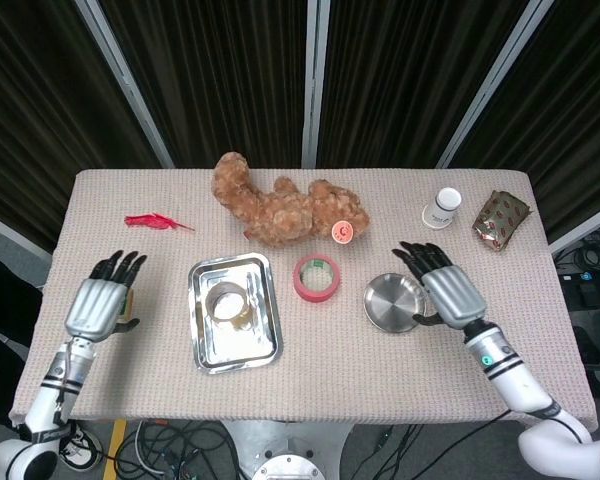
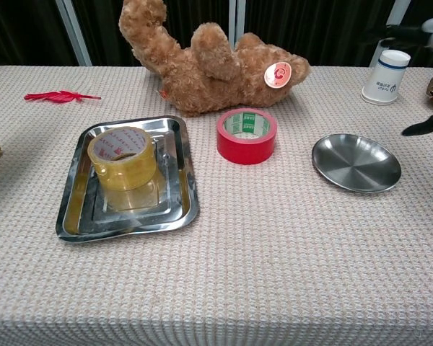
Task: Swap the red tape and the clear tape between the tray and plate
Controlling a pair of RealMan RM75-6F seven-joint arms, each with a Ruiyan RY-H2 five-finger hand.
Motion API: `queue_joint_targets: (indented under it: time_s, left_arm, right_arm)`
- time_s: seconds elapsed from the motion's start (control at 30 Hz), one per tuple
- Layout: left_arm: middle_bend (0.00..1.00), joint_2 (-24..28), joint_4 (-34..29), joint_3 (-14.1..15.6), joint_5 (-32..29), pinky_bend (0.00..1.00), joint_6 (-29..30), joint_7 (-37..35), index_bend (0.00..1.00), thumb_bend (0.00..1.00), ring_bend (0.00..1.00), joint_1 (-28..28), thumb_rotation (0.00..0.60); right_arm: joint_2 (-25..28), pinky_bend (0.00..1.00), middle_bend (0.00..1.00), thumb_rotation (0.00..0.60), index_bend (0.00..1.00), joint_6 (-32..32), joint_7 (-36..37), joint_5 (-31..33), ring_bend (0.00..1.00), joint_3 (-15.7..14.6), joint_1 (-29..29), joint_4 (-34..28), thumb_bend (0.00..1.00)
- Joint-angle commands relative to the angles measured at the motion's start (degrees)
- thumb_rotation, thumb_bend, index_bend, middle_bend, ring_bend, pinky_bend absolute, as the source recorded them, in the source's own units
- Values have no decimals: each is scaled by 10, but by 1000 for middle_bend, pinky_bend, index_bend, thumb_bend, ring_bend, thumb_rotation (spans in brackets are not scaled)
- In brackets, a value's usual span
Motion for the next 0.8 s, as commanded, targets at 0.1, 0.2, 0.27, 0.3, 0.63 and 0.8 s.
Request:
queue_joint_targets:
  time_s: [0.1, 0.2, 0.27, 0.3, 0.63, 0.8]
  left_arm:
    - [61, 5, 16, -3, -6, 152, 39, -31, 24, 72, 0, 49, 600]
    - [61, 11, 17, -9, -23, 152, 34, -36, 24, 73, 0, 62, 600]
    - [61, 15, 14, -14, -32, 153, 31, -48, 24, 73, 0, 68, 600]
    - [61, 16, 15, -17, -32, 152, 31, -53, 24, 74, 0, 71, 600]
    - [61, 16, 44, -18, 10, 151, 36, -103, 24, 73, 0, 98, 600]
    - [61, 13, 53, -21, 19, 151, 36, -104, 24, 74, 0, 107, 600]
  right_arm:
    - [-87, 0, 3, 600, 0, -87, -87, 91, 0, 25, 86, 40, 0]
    - [-113, 0, 0, 600, 0, -101, -127, 146, 0, 33, 112, 48, 0]
    - [-126, 0, 0, 600, 0, -109, -151, 182, 0, 34, 126, 50, 0]
    - [-132, 0, 0, 600, 0, -112, -163, 199, 0, 34, 134, 51, 0]
    - [-216, 0, 0, 600, 0, -110, -236, 320, 0, 38, 210, 118, 0]
    - [-244, 0, 0, 600, 0, -107, -258, 362, 0, 40, 239, 148, 0]
